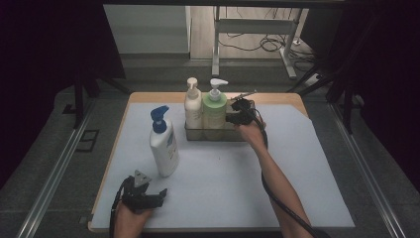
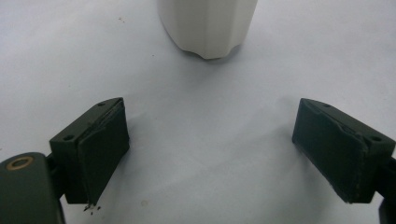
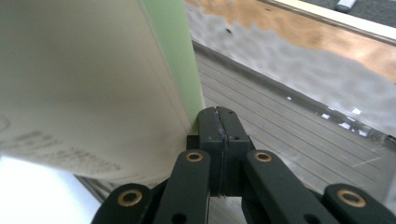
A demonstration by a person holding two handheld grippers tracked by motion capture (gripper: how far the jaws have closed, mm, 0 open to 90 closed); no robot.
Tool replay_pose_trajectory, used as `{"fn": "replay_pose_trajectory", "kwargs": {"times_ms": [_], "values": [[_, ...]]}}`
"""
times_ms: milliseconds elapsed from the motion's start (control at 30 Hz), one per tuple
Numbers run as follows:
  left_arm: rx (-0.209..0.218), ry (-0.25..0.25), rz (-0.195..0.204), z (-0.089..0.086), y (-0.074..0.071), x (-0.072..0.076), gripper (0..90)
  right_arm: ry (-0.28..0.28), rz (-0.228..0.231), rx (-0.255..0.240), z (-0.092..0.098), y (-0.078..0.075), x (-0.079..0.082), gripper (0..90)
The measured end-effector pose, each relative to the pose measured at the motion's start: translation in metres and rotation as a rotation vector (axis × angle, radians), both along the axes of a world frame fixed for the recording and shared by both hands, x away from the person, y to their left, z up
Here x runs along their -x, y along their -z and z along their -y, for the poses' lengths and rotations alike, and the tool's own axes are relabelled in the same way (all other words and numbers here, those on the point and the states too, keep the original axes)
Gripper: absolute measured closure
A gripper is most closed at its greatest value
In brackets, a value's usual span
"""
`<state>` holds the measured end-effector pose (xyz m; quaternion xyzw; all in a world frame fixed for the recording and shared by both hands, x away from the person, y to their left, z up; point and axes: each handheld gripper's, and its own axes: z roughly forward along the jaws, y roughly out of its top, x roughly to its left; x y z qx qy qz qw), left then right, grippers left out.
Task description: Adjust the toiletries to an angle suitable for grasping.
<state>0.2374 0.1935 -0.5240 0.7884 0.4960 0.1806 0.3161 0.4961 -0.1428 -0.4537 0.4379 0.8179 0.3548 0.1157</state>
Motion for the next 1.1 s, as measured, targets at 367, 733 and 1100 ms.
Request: {"fn": "replay_pose_trajectory", "kwargs": {"times_ms": [367, 733, 1100], "values": [[0.000, 0.000, 0.000, 0.000, 0.000, 0.000, 10.5, -0.007, 0.011, 0.021, -0.005, -0.001, 0.006, 89.7], [0.000, -0.001, 0.002, 0.000, 0.000, 0.000, 10.5, -0.003, 0.030, 0.006, -0.001, -0.001, 0.009, 85.1], [0.000, -0.001, 0.003, 0.000, 0.000, 0.000, 10.5, -0.017, 0.043, -0.019, 0.007, -0.009, 0.019, 73.8]]}}
